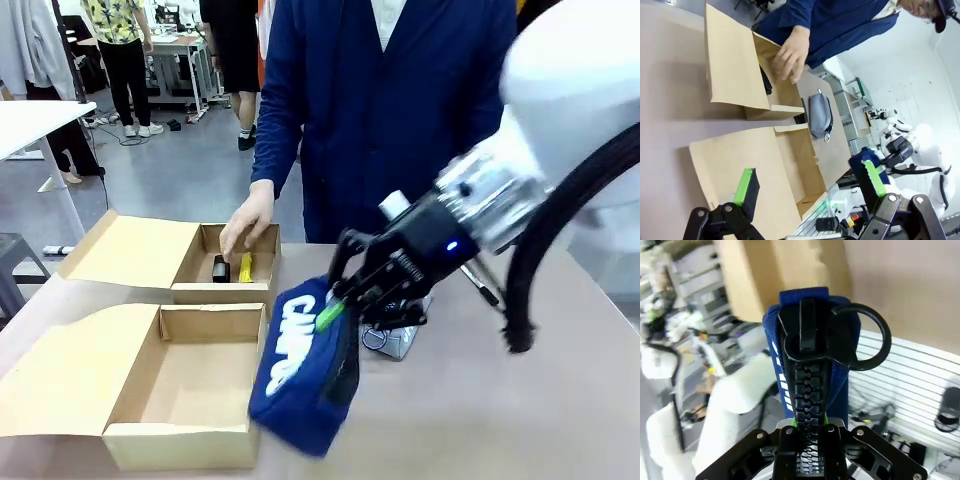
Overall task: Place items inside the box.
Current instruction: Pick up a Pencil pouch or Stapler and place it inside the Mailer Box closest to the robot.
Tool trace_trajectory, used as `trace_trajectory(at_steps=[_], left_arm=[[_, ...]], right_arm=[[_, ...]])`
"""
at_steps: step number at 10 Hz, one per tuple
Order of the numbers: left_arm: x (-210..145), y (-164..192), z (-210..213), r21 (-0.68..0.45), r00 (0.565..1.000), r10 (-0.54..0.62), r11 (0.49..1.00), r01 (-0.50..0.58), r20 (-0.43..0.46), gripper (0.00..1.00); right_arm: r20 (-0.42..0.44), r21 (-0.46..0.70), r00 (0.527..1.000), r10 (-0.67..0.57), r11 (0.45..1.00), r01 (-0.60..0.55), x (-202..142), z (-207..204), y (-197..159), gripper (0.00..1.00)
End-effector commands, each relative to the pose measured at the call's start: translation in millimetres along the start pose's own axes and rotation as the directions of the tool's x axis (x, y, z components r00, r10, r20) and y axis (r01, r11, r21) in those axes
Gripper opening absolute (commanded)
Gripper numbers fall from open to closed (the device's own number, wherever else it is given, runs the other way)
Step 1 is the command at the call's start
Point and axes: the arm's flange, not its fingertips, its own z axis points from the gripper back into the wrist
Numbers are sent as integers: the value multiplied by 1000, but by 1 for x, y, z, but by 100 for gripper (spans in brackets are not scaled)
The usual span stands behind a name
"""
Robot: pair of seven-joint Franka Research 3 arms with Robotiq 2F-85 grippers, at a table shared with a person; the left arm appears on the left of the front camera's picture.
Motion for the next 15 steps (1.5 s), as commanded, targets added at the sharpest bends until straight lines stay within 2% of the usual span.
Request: trace_trajectory(at_steps=[1,2,3,4,5,7,9,11,12,13,15], left_arm=[[1,-2,-1,-15,1000,-18,1000,18,11,100],[1,-2,-1,-15,1000,-18,1000,18,11,100],[1,-2,-1,-15,1000,-18,1000,18,11,100],[1,-2,-1,-15,1000,-18,1000,18,11,100],[1,-2,-1,-15,1000,-18,1000,18,11,100],[1,-2,-1,-15,1000,-18,1000,18,11,100],[1,-2,-1,-15,1000,-18,1000,18,11,100],[1,-2,-1,-15,1000,-18,1000,18,11,100],[1,-2,-1,-15,1000,-18,1000,18,11,100],[1,-2,-1,-15,1000,-18,1000,18,11,100],[1,-2,-1,-15,1000,-18,1000,18,11,100]], right_arm=[[11,104,1000,-12,994,11,4,23,0,8],[11,104,1000,-12,994,11,4,23,0,8],[-5,-9,1000,-3,1000,3,2,-2,-2,8],[-63,-102,997,37,994,-43,-11,-15,8,8],[-74,-118,992,103,987,-112,-8,-34,35,8],[-45,-189,981,186,963,-192,9,-70,98,8],[-18,-294,979,204,935,-201,23,-114,146,8],[72,-341,975,210,924,-174,34,-143,182,8],[90,-351,979,185,926,-143,43,-151,193,8],[143,-350,977,158,932,-100,51,-159,197,8],[189,-337,971,149,938,-79,68,-178,198,8]])
